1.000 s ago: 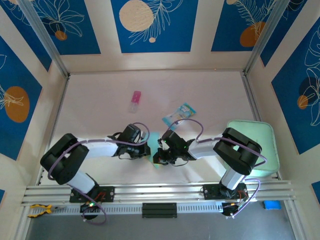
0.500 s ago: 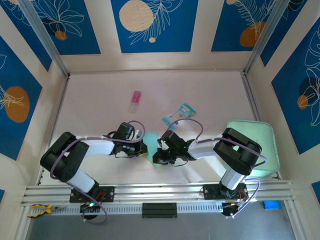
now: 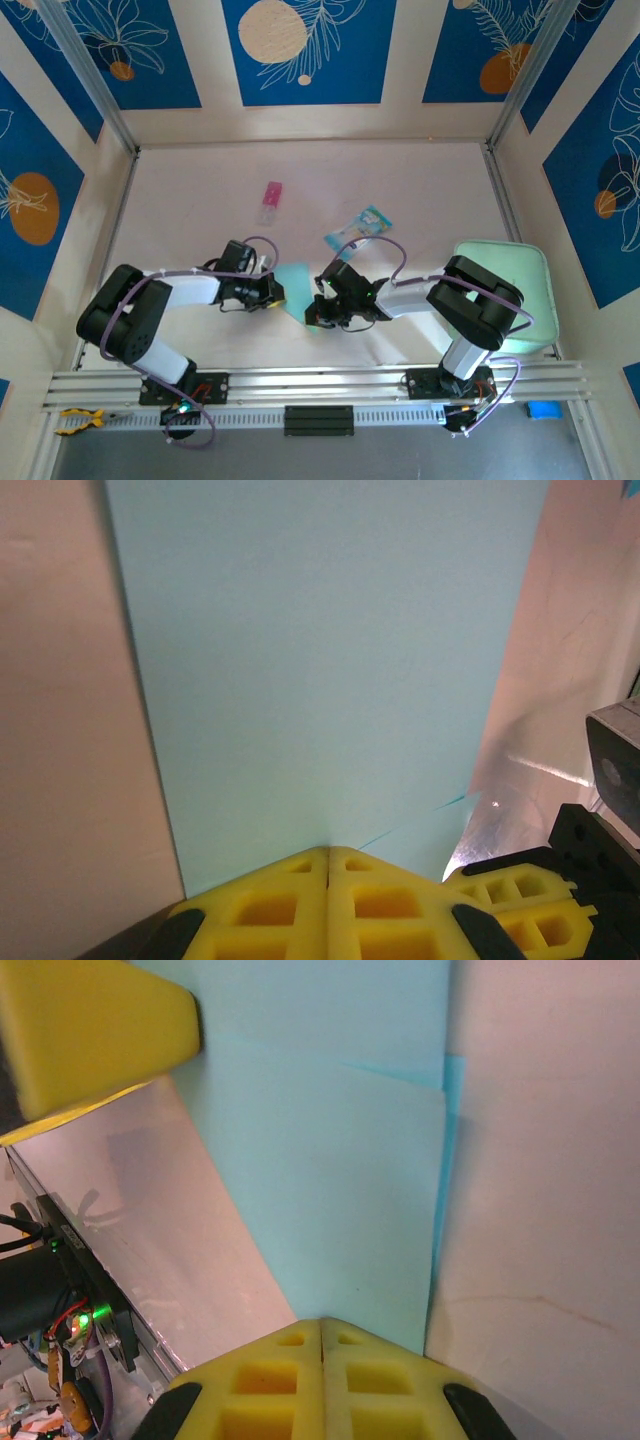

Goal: Fold a paper plane with a square sheet of paper (pick it up from the middle)
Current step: Perform the third fold on the triangle at the bottom-center of the table.

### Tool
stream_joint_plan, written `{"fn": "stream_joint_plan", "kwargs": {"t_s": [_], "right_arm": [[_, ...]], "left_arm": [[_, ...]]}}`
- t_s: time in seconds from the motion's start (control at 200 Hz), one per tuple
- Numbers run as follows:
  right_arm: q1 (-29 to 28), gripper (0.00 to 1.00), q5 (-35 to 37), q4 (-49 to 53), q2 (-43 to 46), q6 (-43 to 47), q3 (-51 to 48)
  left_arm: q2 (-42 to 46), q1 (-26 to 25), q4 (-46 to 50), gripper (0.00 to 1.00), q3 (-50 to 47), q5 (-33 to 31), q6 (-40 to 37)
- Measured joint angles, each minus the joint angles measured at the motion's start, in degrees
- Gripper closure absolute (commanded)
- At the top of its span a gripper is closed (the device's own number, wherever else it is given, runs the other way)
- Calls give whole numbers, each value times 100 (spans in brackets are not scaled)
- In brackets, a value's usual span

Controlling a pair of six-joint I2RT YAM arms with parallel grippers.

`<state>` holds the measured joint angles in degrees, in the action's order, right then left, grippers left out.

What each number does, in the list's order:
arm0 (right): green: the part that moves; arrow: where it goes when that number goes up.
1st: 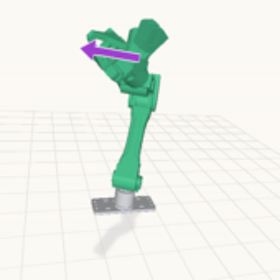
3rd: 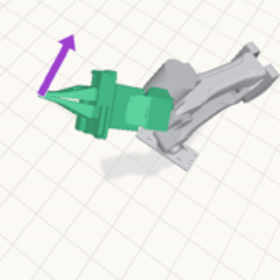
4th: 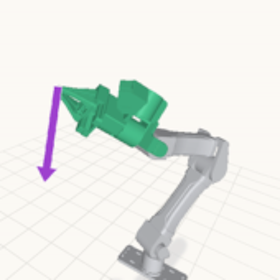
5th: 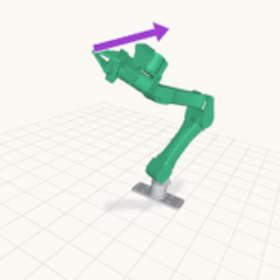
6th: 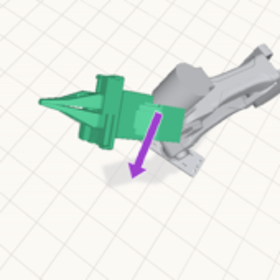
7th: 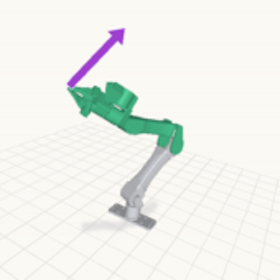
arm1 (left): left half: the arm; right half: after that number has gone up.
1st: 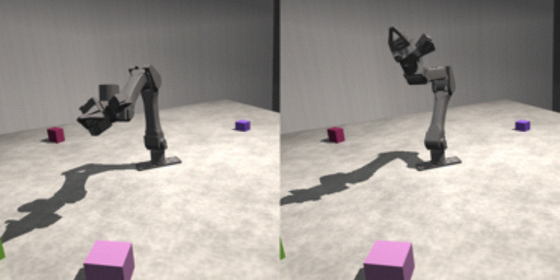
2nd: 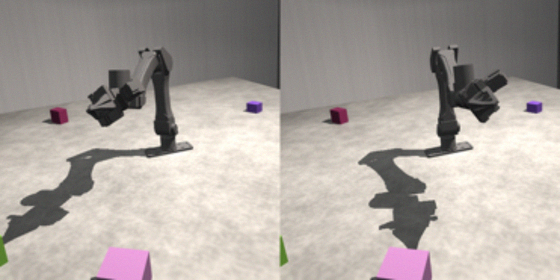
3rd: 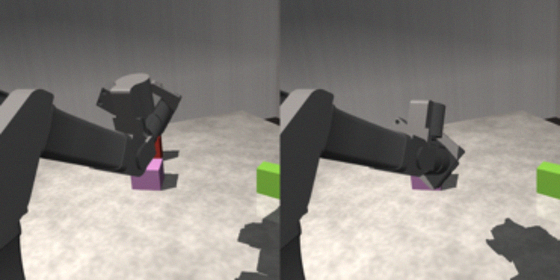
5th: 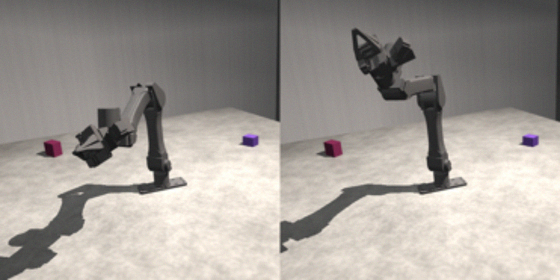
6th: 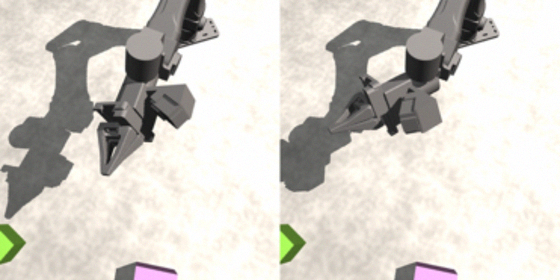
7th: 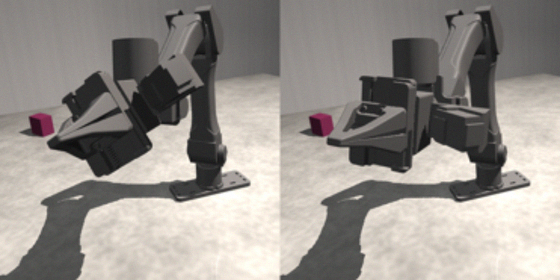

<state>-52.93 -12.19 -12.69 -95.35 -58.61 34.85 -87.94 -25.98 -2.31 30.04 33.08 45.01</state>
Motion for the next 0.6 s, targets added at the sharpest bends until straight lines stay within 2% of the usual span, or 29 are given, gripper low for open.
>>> {"fn": "stream_joint_plan", "kwargs": {"t_s": [0.235,0.6], "right_arm": [[2,100,2,7,0,2,4],[2,100,-7,28,2,2,4]], "left_arm": [[90,70,151,91,0,-76,-57],[417,227,363,81,0,-501,-59]]}}
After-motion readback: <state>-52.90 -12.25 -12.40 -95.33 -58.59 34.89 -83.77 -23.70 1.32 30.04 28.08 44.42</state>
